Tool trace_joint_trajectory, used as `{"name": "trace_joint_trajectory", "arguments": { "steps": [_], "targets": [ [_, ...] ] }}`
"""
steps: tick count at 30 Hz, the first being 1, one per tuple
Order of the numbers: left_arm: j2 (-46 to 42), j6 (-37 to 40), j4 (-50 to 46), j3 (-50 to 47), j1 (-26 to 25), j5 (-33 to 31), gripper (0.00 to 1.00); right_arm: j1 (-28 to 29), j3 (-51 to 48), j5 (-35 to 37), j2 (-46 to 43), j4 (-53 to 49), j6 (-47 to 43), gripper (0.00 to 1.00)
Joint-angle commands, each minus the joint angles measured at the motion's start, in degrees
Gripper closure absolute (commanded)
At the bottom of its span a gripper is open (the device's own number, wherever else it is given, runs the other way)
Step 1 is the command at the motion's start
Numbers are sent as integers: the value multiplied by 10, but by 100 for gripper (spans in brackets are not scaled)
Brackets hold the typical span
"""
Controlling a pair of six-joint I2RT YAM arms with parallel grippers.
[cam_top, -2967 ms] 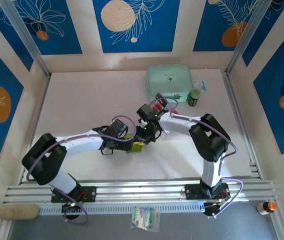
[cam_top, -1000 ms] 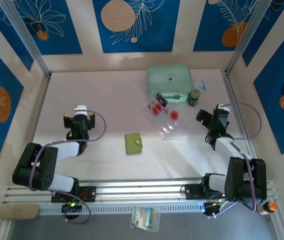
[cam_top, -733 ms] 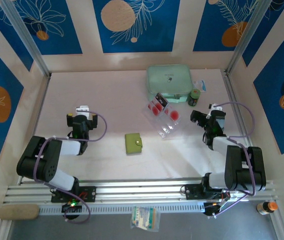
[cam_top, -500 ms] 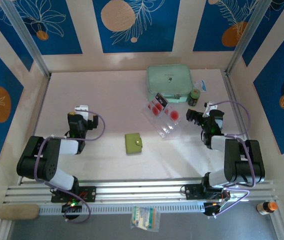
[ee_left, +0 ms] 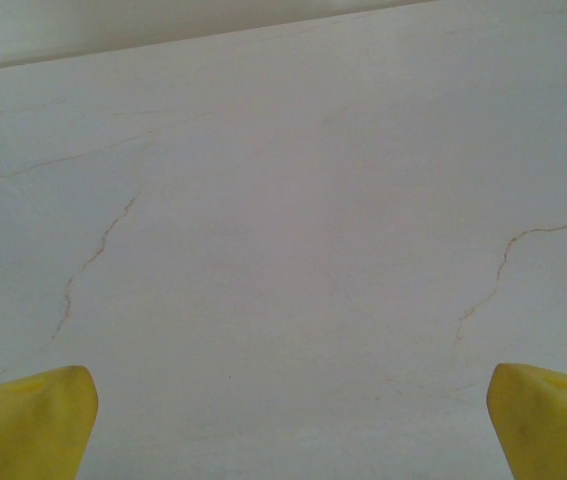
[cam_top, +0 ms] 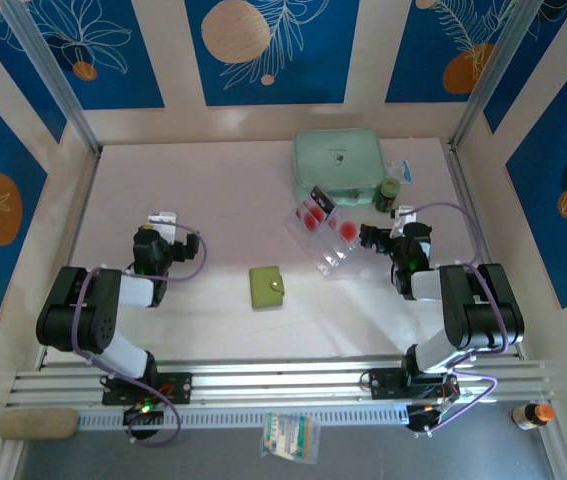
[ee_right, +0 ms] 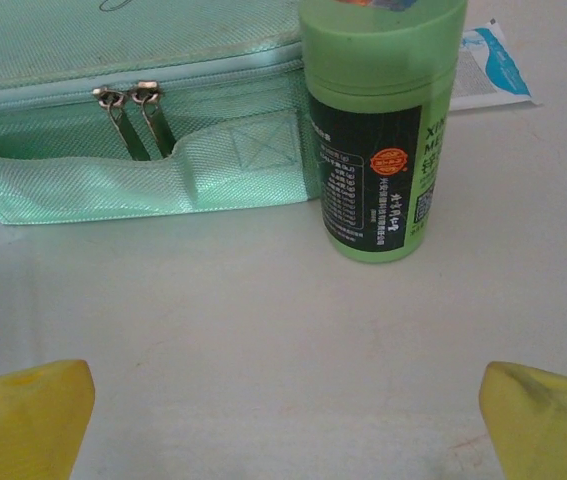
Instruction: Put the credit cards into the card holder
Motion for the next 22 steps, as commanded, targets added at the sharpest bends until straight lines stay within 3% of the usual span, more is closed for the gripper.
{"name": "trace_joint_trajectory", "arguments": {
  "steps": [1,22],
  "targets": [
    [2,-2,27,0,3,7,0,-3,10,10,-3,17,-14,1],
    [2,-3,26,0,3,9,0,-5,10,1,-3,16,-14,1]
  ]
}}
